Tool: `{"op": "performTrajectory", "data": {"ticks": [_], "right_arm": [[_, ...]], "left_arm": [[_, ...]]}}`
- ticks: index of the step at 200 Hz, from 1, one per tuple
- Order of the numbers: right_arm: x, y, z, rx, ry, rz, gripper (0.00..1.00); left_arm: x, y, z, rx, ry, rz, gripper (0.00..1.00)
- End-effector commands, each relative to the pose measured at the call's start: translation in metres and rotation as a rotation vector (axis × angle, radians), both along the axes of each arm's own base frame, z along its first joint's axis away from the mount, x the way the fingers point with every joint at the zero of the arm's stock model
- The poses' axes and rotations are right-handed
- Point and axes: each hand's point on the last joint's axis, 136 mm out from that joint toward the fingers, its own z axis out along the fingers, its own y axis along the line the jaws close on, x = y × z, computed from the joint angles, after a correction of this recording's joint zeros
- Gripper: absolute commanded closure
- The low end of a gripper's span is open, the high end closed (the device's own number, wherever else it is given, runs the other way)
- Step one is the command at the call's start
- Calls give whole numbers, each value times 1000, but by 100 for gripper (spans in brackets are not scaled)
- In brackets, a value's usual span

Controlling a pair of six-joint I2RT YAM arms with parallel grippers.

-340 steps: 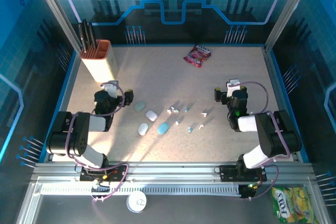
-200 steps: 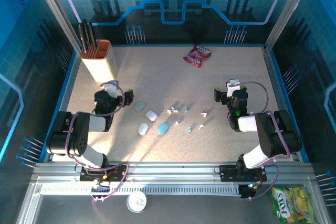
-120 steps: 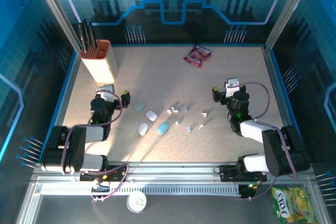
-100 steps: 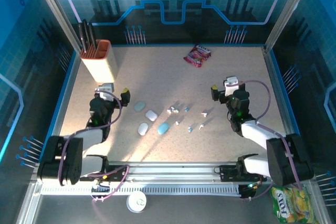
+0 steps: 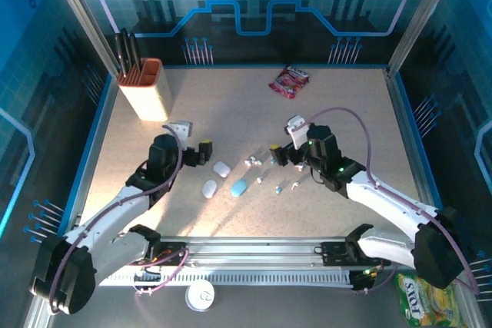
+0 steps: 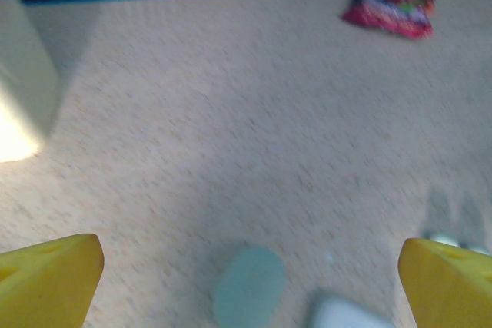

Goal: Insert the wireless bluetooth earbuds into the charging case

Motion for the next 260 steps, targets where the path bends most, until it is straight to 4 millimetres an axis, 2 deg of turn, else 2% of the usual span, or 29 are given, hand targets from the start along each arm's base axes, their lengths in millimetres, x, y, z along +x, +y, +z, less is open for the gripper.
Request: {"op": "performTrajectory", "data": {"ticks": [1,25,42,73,95,151,169,198,260], "right_arm": [[-17,7,-20,79,173,-33,0],[-25,11,-35,198,298,-95,0],[-30,7,-45,243,354,-144,0],[-42,-8,-63,280,461,-236,0],[-51,-21,-74,295,525,-292,0],[-75,-51,-99,349,617,-417,0],[-78,-58,-103,360,629,-441,0],[-81,-61,-107,371,635,-457,0],[-82,-57,-111,382,658,-447,0]], "left_arm": [[-34,-30,-22,31,166,-126,1],[-58,-60,-35,38,216,-231,1],[-69,-82,-35,41,210,-312,1],[-75,-100,-47,91,341,-324,1],[-78,-108,-63,180,430,-324,1],[-90,-126,-84,358,683,-304,1],[-96,-130,-95,394,761,-312,4],[-98,-133,-108,451,841,-318,17],[-89,-141,-124,491,871,-312,28]]}}
